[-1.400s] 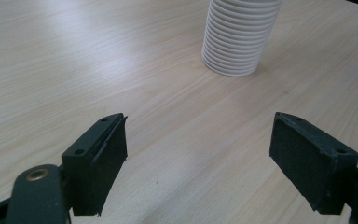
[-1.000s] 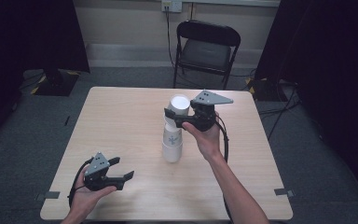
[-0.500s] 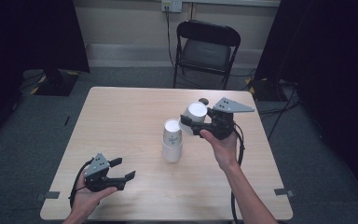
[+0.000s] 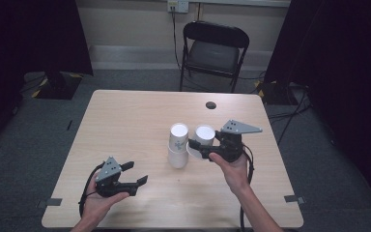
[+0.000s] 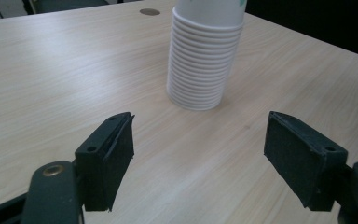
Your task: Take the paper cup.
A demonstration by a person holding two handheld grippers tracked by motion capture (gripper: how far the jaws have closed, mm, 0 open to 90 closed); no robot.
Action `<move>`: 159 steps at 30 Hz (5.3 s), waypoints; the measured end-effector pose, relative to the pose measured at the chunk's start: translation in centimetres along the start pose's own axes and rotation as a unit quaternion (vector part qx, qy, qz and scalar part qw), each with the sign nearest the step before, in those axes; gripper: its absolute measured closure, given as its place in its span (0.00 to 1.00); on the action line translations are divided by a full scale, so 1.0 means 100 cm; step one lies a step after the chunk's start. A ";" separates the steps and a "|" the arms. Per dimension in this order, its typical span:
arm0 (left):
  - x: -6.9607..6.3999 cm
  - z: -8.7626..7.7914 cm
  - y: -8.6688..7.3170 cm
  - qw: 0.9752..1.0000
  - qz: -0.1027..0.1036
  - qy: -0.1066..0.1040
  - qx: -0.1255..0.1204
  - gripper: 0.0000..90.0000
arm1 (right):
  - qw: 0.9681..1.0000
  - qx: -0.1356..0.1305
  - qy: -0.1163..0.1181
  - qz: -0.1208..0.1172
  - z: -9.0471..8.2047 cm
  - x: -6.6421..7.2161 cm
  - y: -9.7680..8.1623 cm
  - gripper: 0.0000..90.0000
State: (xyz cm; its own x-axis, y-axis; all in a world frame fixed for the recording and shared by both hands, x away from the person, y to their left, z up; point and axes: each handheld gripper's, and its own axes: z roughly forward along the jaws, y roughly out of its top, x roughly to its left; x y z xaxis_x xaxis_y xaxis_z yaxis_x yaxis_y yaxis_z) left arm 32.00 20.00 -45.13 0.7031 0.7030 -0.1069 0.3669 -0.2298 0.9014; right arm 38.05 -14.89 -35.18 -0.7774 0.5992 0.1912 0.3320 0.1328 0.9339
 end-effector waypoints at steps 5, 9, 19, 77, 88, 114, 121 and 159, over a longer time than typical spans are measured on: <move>-0.006 0.010 0.010 1.000 0.005 -0.009 0.006 0.27 | 1.000 0.021 0.011 0.010 0.003 0.005 -0.011 0.37; -0.017 0.020 0.019 1.000 0.018 -0.021 -0.002 0.27 | 1.000 0.022 0.017 0.014 0.002 0.009 -0.017 0.37; -0.037 0.034 0.007 0.996 0.079 -0.045 -0.005 0.32 | 0.996 0.059 0.043 0.041 0.020 0.017 -0.050 0.37; -0.044 0.022 0.010 0.991 0.077 -0.069 -0.087 0.92 | 0.955 0.045 0.190 0.222 0.054 0.043 -0.065 0.30; -0.039 0.022 0.009 0.993 0.060 -0.068 -0.082 0.93 | 0.963 0.043 0.178 0.199 0.050 0.042 -0.062 0.22; -0.009 0.020 0.006 0.998 -0.004 -0.060 -0.019 0.93 | 0.991 0.078 0.097 0.046 0.039 0.041 -0.059 0.22; -0.006 0.029 0.005 0.996 -0.021 -0.079 0.025 0.93 | 0.993 0.079 0.082 0.002 0.035 0.044 -0.054 0.28; -0.018 0.036 0.003 0.985 -0.048 -0.147 0.073 0.93 | 0.979 0.125 0.130 -0.098 0.044 0.047 -0.059 0.50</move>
State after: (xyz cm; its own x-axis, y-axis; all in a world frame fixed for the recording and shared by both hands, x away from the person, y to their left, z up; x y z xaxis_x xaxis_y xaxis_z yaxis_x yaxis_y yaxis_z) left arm 33.04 16.30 -46.17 0.7992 0.5052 -0.3255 0.5091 -0.2813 0.8134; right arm 34.79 -9.34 -41.09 -0.9385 0.3251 0.1161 0.2572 0.4341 0.8634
